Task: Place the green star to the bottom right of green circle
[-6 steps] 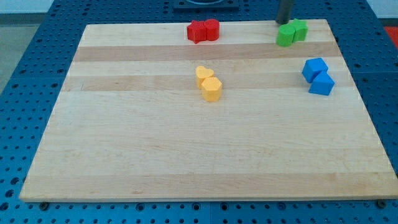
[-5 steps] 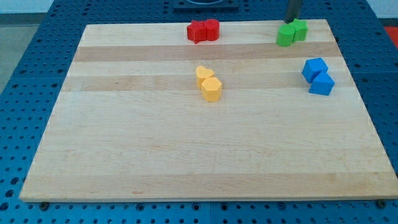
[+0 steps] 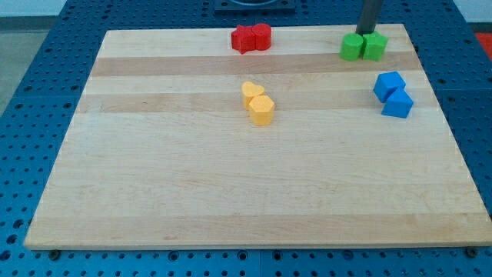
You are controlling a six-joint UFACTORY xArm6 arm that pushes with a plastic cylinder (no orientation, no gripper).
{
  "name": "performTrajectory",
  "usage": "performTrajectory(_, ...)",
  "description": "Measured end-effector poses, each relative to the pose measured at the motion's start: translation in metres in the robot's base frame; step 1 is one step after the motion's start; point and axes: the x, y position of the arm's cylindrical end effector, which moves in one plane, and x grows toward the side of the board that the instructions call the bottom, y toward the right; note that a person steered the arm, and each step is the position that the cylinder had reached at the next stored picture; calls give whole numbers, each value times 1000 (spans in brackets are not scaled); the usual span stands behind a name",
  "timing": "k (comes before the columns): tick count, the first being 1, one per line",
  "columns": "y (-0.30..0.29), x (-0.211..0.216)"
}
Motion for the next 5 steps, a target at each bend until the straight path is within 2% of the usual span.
performTrajectory(2, 13, 14)
performTrajectory(4, 40, 0)
performTrajectory(5, 46, 14)
